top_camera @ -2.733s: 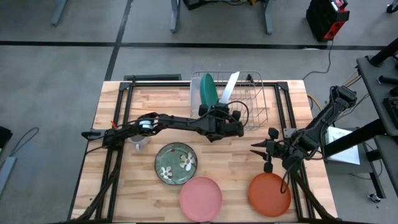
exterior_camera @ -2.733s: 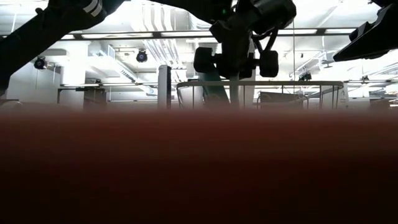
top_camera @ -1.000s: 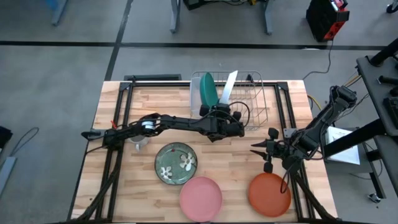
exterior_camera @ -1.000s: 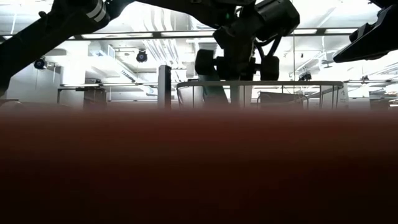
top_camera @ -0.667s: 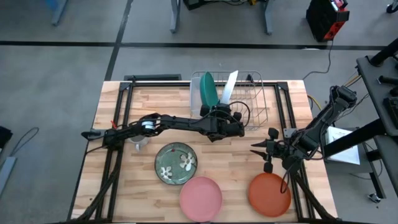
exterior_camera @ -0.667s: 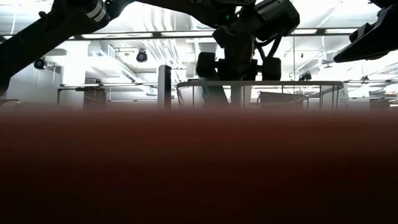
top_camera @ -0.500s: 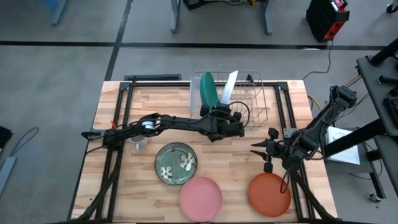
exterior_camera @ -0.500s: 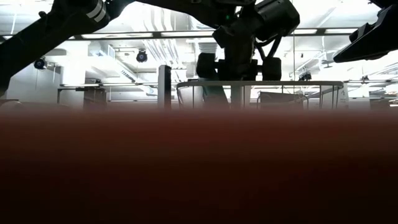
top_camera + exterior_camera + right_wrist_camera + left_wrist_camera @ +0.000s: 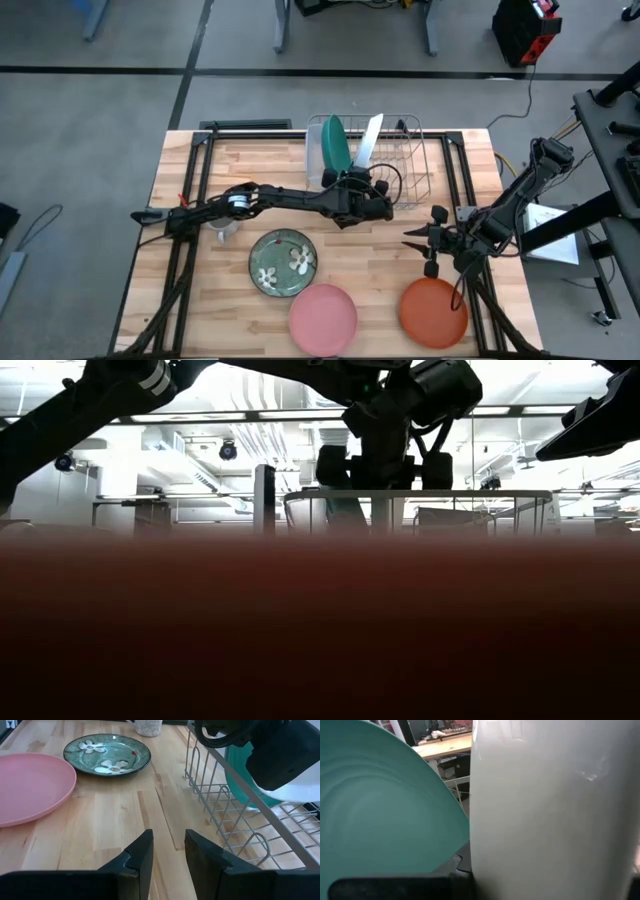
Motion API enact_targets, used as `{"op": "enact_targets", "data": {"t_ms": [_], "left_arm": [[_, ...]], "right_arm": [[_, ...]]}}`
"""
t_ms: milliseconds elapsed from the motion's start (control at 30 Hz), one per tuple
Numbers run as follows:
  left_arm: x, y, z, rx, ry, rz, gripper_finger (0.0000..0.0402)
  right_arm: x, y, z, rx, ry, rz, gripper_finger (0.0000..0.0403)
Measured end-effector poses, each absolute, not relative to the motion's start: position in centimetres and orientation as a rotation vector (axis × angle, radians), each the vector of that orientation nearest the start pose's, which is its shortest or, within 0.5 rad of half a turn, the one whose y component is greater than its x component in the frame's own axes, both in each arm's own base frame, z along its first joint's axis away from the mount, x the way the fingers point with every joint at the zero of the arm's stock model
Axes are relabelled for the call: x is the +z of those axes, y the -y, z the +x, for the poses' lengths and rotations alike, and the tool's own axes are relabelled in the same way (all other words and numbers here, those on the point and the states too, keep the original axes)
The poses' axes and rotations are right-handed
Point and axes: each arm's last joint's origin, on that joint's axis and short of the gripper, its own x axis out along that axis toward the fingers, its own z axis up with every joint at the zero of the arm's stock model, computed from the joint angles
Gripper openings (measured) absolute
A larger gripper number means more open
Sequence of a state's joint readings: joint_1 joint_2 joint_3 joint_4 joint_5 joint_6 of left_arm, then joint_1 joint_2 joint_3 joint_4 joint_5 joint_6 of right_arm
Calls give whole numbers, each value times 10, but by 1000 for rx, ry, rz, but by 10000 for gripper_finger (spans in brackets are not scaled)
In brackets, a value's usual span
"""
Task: Sort dishes
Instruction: Put the white plate in the dish rack
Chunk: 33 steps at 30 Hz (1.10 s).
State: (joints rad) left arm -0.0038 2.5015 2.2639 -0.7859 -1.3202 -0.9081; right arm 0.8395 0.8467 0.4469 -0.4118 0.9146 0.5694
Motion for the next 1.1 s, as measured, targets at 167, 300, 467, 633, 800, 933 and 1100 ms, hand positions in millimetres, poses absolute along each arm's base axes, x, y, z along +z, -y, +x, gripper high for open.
{"op": "enact_targets", "data": {"t_ms": [167, 300, 467, 633, 800, 933, 1100], "left_arm": [[201, -22, 522, 1424, -244, -35, 78], [211, -22, 522, 1430, -235, -22, 78], [220, -23, 520, 1434, -238, -13, 77], [229, -23, 519, 1436, -238, -11, 77], [229, -23, 518, 1436, -247, -3, 77], [229, -20, 518, 1430, -257, 0, 77], [226, -15, 517, 1413, -277, 2, 77]], "right_arm": [[200, -99, 119, -209, -472, -73, 113], [205, -100, 120, -206, -462, -60, 120], [214, -102, 122, -200, -446, -34, 126], [235, -106, 126, -179, -410, -30, 122], [257, -108, 129, -164, -372, -38, 117], [275, -109, 130, -154, -343, -48, 121], [295, -107, 133, -157, -311, -68, 126]]}}
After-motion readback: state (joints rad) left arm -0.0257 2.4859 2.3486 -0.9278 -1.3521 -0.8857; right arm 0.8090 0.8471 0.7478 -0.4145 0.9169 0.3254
